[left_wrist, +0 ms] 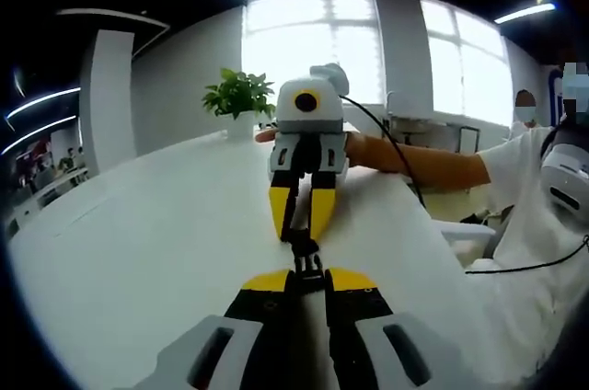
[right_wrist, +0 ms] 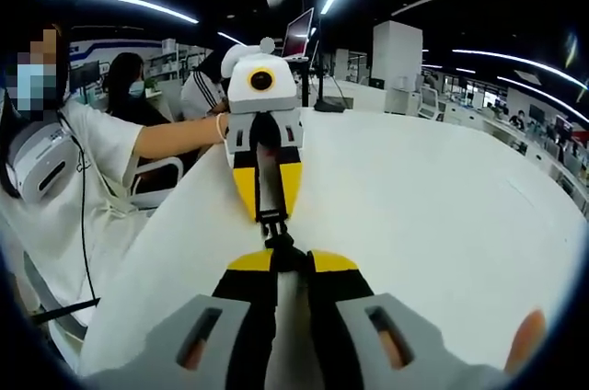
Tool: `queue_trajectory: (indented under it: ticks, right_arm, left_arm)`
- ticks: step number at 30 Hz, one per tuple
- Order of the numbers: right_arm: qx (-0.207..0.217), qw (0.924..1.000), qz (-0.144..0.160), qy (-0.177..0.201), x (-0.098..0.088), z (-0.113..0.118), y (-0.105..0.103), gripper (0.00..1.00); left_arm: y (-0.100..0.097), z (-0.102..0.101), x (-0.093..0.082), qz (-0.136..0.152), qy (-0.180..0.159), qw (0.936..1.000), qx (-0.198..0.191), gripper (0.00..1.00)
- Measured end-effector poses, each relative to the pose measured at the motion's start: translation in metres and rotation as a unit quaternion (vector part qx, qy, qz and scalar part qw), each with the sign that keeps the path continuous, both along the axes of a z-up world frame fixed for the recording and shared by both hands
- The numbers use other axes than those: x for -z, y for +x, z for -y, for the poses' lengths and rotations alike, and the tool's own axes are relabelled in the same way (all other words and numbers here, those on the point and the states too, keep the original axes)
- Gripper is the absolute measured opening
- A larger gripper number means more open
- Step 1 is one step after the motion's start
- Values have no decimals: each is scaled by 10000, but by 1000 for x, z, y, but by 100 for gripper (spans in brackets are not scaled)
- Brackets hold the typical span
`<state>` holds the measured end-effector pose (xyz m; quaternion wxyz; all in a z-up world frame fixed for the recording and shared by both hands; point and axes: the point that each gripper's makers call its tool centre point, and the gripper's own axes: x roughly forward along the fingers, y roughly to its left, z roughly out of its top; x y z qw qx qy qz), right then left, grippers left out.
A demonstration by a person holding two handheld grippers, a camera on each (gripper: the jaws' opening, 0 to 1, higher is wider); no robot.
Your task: Snap the two parts of the plastic buckle together until the buckle closes and remains connected.
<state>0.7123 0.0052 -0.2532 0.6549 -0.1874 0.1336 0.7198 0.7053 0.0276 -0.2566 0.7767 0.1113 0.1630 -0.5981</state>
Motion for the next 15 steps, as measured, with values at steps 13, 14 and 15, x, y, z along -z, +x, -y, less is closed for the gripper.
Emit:
queue_trajectory:
  ticks: [13, 14, 15]
  right_arm:
    - [-1, 10000, -31, 37, 0, -1, -3, 12]
    - [1, 10000, -53, 43, 0, -1, -3, 12]
    - [-1, 10000, -58, 45, 0, -1, -3, 12]
  left_arm:
    - [0, 2, 0, -33, -29, 10000, 18, 12]
    - [-1, 2, 0, -40, -37, 10000, 26, 12]
    - [-1, 3, 0, -34, -49, 10000, 32, 12]
